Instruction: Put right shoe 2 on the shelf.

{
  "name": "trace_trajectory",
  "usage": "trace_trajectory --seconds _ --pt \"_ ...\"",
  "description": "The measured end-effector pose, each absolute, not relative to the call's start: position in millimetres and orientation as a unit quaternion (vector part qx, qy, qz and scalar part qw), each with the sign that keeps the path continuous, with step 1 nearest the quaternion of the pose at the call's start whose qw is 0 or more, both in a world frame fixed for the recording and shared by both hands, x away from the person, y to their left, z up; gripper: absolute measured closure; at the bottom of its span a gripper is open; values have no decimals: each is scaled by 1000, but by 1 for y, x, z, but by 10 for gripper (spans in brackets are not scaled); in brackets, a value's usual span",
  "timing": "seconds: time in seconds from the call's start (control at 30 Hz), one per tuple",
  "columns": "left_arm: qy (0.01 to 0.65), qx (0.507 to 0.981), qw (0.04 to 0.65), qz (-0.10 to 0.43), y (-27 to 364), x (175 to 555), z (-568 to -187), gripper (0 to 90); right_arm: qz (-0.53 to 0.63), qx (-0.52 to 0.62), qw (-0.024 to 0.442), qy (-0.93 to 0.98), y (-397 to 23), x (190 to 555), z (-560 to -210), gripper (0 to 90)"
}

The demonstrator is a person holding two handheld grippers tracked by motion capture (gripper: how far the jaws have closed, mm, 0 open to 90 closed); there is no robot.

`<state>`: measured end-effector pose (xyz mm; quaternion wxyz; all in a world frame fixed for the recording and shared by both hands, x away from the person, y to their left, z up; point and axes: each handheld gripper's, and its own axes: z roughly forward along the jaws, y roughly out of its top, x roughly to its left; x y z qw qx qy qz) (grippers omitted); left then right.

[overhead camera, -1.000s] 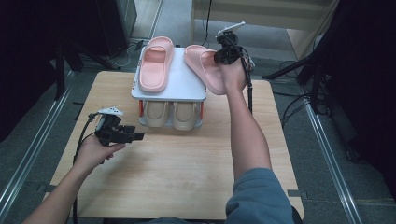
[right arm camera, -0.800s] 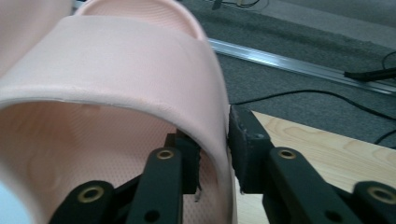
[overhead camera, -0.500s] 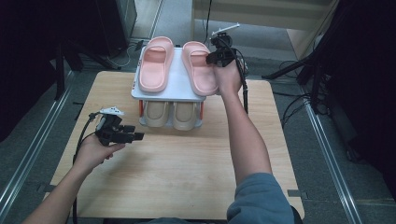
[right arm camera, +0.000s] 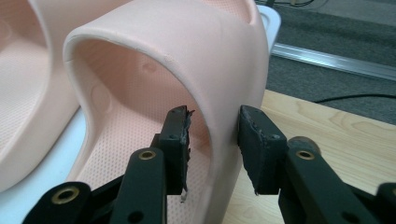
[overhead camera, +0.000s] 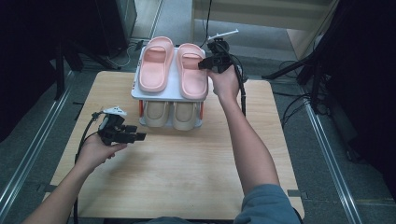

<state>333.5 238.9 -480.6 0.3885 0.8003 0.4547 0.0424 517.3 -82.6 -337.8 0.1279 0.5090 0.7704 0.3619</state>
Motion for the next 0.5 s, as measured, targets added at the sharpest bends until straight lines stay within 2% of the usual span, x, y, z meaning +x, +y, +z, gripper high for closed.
trace_trajectory --seconds 0.03,0.17,0.5 --pt "454 801 388 43 239 334 -481 410 362 509 128 770 -83 517 -338 631" --pt "455 800 388 41 238 334 -481 410 367 504 120 772 -79 512 -338 539" --pt "448 807 383 42 232 335 -480 413 383 490 116 774 -74 498 -340 522"
